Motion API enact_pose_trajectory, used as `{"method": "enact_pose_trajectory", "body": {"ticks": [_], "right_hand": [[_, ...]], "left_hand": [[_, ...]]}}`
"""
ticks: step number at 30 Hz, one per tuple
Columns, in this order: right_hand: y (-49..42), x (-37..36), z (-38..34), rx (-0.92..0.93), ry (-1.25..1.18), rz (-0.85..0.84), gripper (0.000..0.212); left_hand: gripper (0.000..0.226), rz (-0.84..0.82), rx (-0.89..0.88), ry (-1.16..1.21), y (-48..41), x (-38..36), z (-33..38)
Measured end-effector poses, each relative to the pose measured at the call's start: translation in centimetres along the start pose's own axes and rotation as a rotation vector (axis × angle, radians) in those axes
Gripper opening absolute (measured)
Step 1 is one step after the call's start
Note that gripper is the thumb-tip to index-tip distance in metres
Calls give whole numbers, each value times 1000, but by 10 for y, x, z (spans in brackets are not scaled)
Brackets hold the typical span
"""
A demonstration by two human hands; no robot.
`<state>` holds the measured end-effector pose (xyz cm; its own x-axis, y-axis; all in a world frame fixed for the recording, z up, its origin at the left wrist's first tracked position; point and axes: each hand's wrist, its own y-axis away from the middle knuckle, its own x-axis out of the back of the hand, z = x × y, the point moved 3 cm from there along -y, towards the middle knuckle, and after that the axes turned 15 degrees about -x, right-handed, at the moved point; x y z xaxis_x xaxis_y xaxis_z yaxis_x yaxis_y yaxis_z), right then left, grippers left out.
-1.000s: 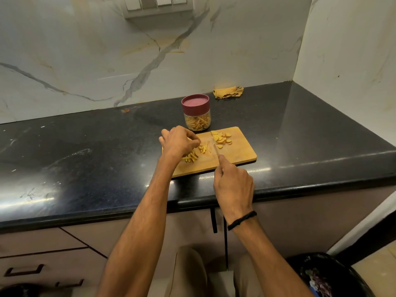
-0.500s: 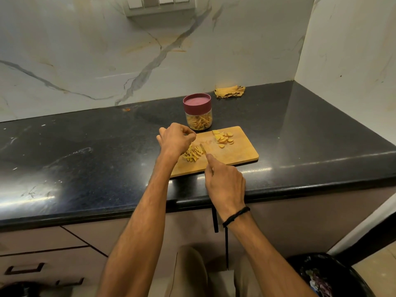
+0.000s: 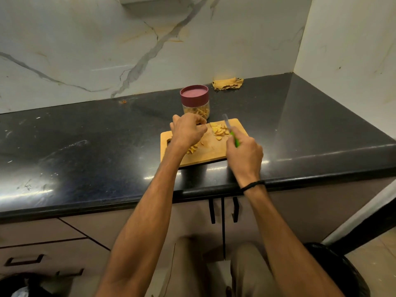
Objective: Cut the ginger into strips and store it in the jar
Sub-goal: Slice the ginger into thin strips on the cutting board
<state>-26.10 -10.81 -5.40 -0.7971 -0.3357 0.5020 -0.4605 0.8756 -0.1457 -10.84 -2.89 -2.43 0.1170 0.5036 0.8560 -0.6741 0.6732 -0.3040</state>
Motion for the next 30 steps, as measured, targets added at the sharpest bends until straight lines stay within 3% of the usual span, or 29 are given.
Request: {"method": "enact_pose_trajectory", "body": {"ticks": [4,8,15,24,30], "right_hand": [[-23,10,11,-147,-115,38,35],[-23,10,13,-147,-155,25,34],[-23,5,16,-135,-154,9,33],[-23,3,19,-131,-134,6,33],[-24,2,20,-132,-129,19,34]], "left_hand": [[37,-134,-34,-47,-3,-13,8],[45,-195,-49,-112,-6,-20,12],[37,-169,-75,-151,-9,-19,13],[33,-53,45,-121,-5,-11,1],[43,-119,-8,-77,-7,-16,12]]}}
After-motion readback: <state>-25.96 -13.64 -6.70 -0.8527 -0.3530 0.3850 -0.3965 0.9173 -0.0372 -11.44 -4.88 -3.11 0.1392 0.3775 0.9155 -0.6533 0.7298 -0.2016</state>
